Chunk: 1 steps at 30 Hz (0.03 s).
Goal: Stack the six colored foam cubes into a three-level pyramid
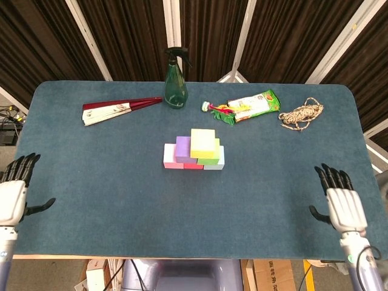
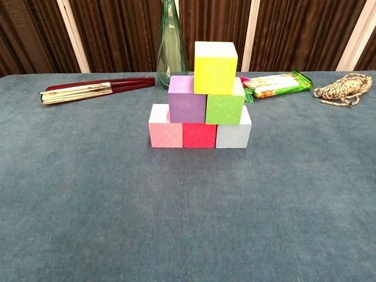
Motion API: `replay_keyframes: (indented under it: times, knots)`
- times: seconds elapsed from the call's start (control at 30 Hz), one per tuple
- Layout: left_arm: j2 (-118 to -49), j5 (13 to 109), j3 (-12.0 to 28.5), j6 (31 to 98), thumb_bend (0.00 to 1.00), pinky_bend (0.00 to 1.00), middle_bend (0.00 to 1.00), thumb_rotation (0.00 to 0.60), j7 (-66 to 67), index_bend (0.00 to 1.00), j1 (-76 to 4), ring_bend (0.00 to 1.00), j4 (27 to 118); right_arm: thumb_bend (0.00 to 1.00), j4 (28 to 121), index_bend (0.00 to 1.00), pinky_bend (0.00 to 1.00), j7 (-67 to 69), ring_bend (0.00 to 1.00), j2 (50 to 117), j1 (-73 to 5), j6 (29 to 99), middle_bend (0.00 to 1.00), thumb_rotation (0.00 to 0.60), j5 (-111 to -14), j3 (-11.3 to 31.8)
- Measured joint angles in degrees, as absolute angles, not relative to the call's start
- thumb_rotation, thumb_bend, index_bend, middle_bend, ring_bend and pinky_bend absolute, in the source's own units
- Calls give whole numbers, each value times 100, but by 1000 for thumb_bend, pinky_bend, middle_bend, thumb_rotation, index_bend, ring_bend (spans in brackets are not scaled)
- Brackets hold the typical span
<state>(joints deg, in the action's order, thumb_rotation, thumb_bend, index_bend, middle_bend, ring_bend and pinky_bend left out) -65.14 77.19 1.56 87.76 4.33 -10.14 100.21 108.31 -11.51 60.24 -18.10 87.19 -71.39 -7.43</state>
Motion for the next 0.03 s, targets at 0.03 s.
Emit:
replay_keyframes:
  times: [0.03]
  knots:
    - [-6528,7753,124,8794,98,18,27,600,396,0,-968,0,9949,292,10685,0,0,-1020,0,6056,-1692,8820,0,600,-7352,-792]
